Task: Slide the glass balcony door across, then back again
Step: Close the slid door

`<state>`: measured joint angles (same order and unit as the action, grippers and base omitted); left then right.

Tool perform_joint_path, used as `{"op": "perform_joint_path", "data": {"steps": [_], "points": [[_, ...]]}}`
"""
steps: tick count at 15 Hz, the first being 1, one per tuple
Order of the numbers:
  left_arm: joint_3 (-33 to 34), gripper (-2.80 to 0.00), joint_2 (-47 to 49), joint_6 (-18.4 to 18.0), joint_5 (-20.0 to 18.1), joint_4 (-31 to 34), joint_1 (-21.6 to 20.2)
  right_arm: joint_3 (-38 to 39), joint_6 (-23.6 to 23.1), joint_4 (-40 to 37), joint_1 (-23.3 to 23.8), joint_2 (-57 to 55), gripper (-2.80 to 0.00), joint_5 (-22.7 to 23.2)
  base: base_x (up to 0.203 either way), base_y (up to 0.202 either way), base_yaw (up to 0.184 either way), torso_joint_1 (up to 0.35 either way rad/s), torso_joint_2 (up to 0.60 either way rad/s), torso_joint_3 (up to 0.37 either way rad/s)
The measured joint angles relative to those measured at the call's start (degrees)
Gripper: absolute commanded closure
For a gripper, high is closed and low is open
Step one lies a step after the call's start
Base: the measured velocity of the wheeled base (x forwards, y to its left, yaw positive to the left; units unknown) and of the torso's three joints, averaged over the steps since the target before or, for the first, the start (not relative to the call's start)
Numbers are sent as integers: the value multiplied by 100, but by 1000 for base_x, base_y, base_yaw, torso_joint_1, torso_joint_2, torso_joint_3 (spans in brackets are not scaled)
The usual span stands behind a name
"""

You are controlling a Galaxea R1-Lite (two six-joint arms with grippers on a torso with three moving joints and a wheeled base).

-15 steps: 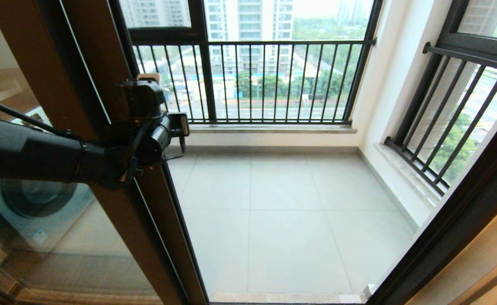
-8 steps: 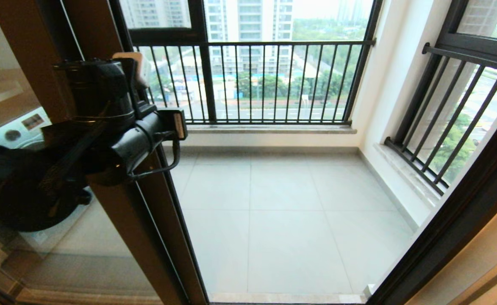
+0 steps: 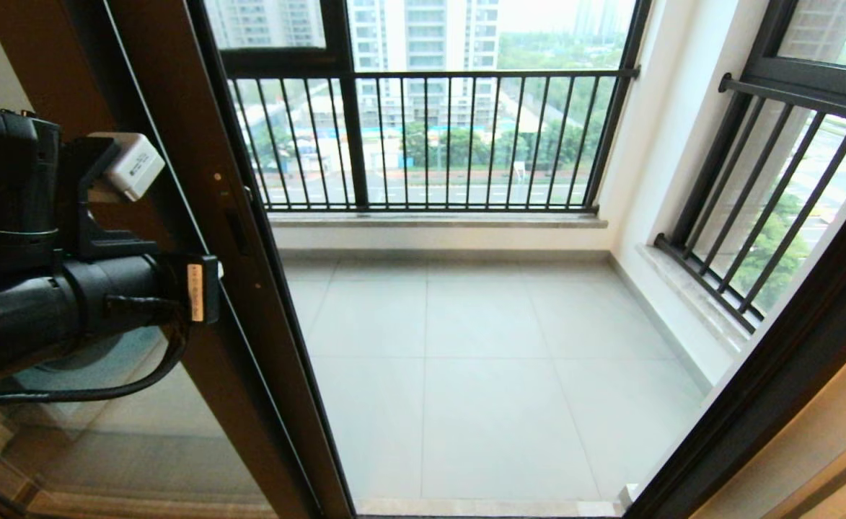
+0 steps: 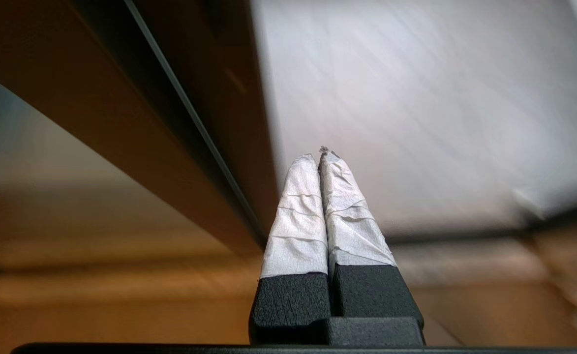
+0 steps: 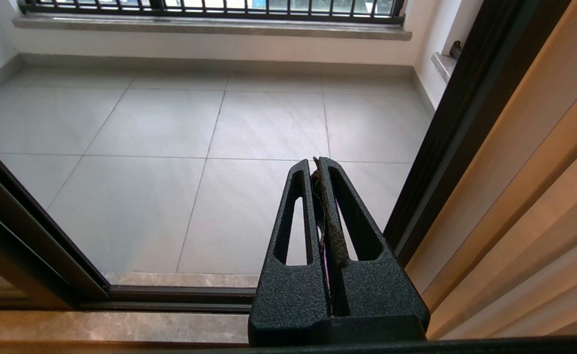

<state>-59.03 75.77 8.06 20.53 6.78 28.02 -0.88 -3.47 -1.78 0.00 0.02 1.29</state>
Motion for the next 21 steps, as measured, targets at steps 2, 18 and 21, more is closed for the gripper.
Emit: {"op": "perform_joint_path", "data": {"steps": [2,18,21], "points": [[-322,0,-172,624,-944,1062,-243,0,0,2,0,0,0,0,0,0,0,0,0,0],[-640,-280,1040,18,-1155,-300,-824,0,0,2,0,0,0,0,0,0,0,0,0,0],[-343,-280,1484,-25,-1209,-1447,-1025,0,0,2,0,0,0,0,0,0,0,0,0,0]]}}
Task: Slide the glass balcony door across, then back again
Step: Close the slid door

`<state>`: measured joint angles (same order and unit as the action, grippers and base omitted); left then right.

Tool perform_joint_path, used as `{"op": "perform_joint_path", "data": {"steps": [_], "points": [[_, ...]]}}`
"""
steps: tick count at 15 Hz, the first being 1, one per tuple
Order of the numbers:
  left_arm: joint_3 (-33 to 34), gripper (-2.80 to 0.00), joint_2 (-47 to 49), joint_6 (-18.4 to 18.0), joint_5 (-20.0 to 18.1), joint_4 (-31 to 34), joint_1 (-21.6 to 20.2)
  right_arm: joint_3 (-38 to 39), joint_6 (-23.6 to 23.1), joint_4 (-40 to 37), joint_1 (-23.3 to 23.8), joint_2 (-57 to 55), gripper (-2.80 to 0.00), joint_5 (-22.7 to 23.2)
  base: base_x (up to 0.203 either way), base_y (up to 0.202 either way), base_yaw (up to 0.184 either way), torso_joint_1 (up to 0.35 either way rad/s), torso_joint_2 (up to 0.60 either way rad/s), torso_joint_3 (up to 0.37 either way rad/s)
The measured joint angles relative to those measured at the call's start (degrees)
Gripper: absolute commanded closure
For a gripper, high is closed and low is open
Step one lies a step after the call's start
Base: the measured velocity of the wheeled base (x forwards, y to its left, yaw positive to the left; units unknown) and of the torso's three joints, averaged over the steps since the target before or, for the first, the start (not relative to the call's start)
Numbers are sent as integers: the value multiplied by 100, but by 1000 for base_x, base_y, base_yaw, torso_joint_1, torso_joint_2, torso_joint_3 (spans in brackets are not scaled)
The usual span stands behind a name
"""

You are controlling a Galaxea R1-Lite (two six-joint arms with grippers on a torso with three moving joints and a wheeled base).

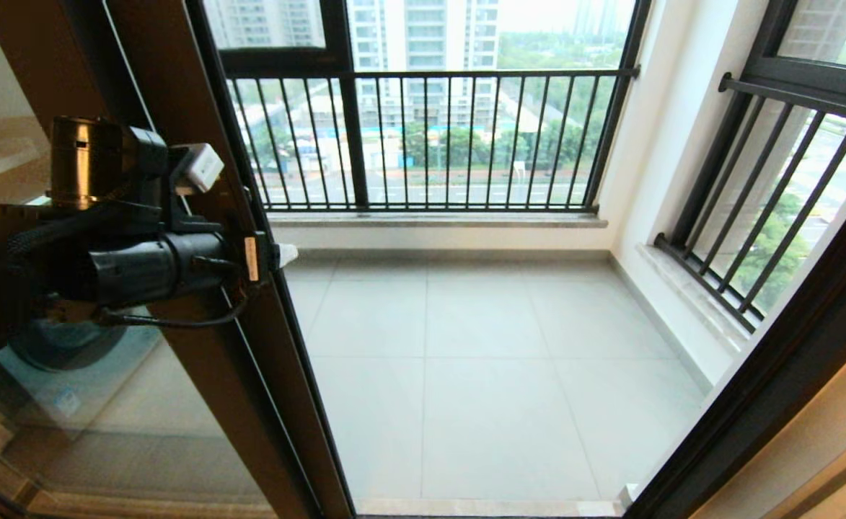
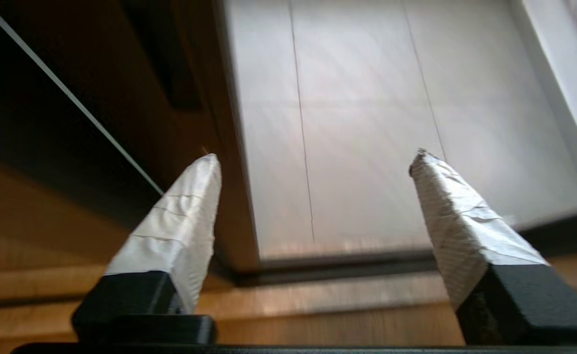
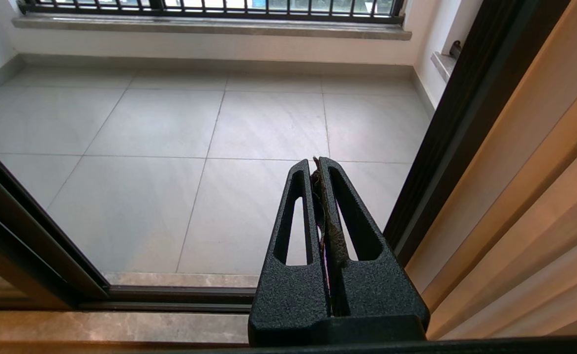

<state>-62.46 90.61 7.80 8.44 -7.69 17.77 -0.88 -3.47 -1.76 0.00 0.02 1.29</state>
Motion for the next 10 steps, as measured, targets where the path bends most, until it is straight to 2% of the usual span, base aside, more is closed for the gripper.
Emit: {"op": "perform_joint_path", "data": {"steps": [6,10], "points": [[188,-280,345,22,-15,-646,-294,0,1,0,0,0,0,0,0,0,0,0,0,0],[144,-280,491,13,-23,-750,-374,0,0,2,0,0,0,0,0,0,0,0,0,0]]}}
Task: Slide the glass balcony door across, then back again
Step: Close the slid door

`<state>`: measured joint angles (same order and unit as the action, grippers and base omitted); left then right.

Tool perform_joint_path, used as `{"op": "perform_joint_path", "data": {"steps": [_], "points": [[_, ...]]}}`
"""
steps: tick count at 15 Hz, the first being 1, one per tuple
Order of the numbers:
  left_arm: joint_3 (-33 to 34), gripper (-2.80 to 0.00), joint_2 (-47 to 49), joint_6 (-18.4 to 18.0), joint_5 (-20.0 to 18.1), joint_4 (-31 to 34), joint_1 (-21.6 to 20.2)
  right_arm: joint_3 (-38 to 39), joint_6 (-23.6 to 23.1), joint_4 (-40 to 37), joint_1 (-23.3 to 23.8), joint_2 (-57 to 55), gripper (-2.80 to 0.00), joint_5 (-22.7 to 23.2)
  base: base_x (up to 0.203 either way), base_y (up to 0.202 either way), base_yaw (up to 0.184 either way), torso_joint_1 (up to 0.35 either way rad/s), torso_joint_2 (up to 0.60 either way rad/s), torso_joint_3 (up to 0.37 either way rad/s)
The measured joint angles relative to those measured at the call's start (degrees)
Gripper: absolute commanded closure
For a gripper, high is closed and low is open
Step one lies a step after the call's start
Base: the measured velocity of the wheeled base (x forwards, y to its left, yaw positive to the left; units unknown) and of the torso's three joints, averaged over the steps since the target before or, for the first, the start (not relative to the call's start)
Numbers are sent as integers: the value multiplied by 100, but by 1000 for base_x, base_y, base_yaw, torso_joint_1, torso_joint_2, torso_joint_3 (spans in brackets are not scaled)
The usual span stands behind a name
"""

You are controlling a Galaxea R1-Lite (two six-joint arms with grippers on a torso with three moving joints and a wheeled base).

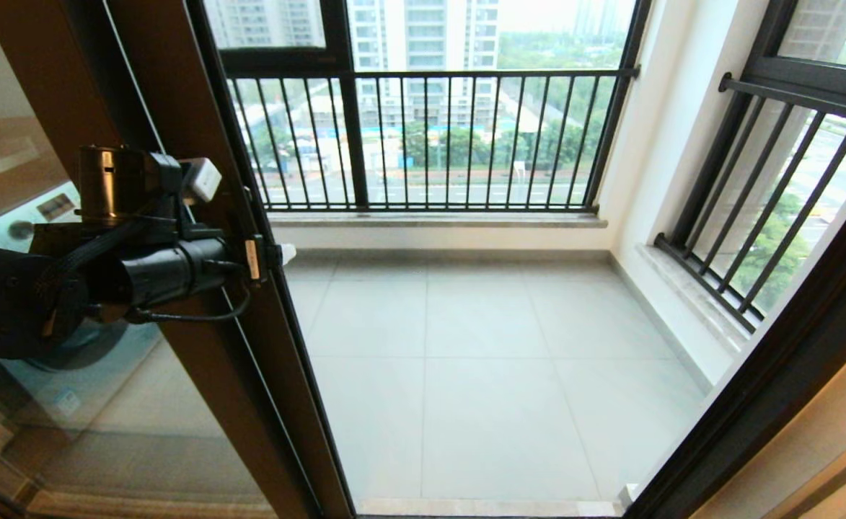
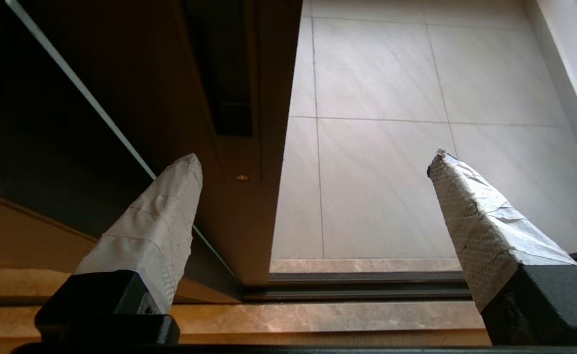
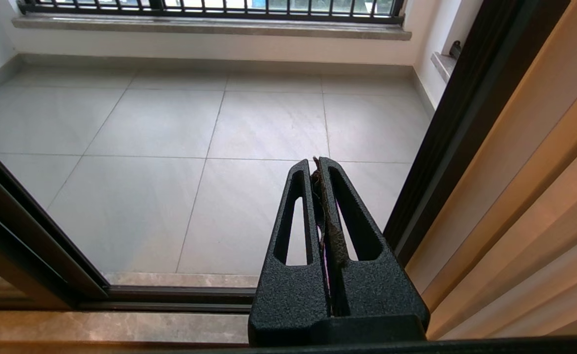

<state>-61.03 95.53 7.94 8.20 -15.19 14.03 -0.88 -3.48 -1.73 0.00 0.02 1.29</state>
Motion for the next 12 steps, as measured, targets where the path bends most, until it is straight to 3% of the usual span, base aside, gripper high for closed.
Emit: {"op": "perform_joint_path", "data": {"steps": [12], "points": [[-229,-280,35,9,-256,9,2,0,0,-5,0,0,0,0,0,0,0,0,0,0]]}}
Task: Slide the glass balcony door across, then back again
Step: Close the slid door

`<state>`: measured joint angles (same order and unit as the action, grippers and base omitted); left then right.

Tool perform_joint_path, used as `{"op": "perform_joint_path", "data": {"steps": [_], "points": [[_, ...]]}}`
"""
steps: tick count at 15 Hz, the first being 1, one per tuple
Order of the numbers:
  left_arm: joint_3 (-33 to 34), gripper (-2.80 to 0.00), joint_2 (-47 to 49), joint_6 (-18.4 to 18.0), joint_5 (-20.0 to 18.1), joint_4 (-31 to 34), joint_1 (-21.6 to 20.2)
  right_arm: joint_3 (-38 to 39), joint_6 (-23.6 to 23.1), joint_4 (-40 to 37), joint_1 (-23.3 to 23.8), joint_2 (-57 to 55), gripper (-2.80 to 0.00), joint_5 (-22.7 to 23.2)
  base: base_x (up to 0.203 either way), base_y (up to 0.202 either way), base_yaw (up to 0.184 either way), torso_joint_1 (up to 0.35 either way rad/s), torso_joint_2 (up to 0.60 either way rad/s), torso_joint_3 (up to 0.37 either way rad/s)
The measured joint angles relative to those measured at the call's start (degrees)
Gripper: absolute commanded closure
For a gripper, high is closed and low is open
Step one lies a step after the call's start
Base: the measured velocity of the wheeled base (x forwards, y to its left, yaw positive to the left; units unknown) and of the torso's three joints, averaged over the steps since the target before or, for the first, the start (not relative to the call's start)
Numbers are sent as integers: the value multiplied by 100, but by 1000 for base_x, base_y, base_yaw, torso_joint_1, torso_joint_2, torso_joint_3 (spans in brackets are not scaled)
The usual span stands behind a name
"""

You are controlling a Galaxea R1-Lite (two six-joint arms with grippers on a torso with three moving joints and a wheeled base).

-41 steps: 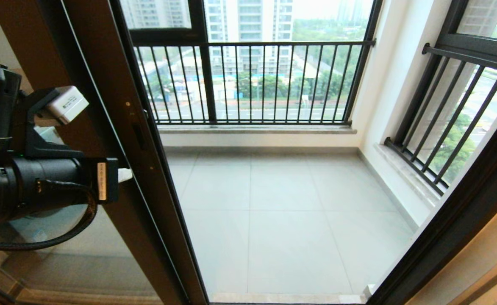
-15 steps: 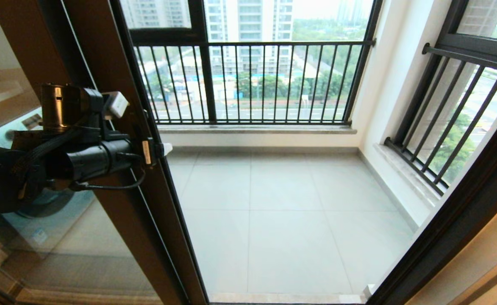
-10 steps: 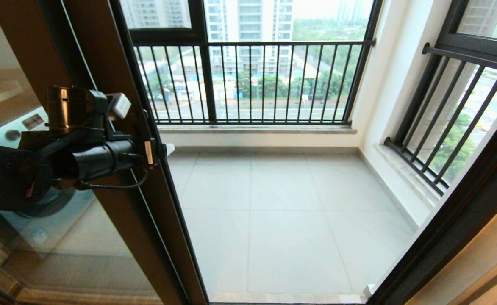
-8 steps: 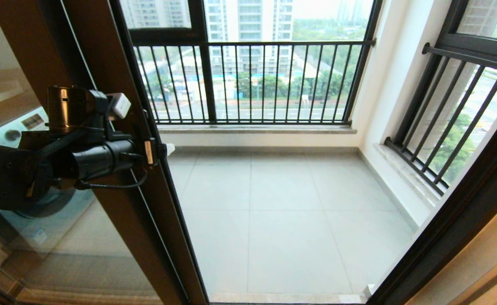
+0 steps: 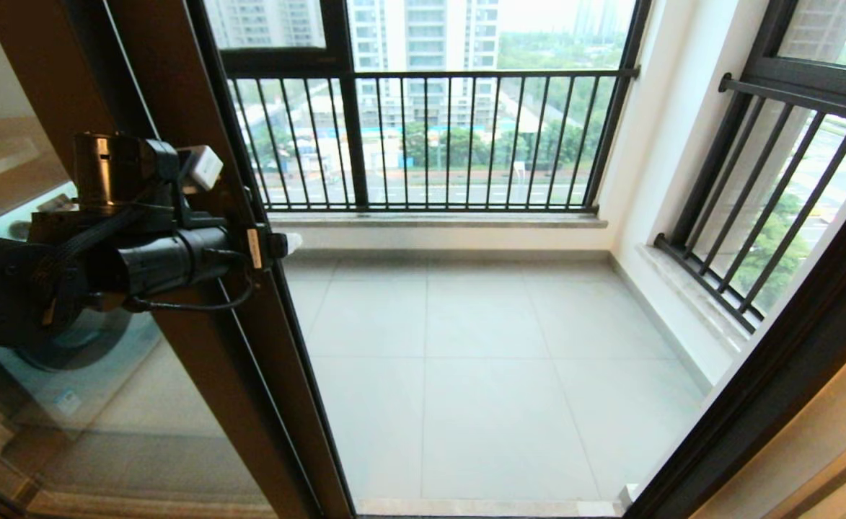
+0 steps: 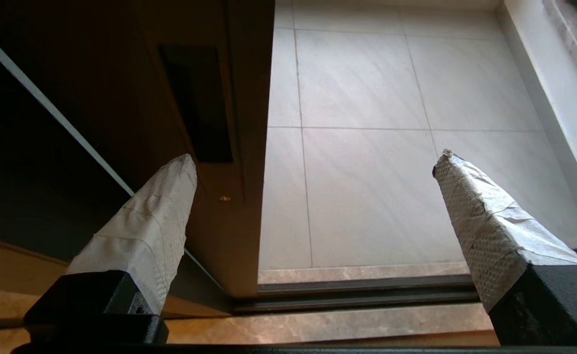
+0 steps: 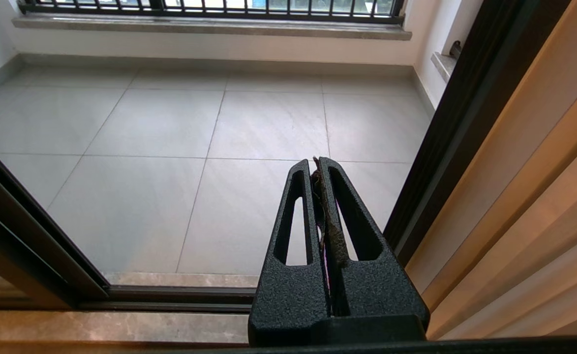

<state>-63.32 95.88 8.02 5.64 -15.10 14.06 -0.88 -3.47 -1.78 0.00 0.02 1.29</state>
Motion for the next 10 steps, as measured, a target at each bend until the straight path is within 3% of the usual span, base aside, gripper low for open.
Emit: {"op": "perform_joint_path", "data": {"steps": [10], "points": [[-134,-280,93,10,-143,28,27,0,1,2,0,0,0,0,0,0,0,0,0,0]]}}
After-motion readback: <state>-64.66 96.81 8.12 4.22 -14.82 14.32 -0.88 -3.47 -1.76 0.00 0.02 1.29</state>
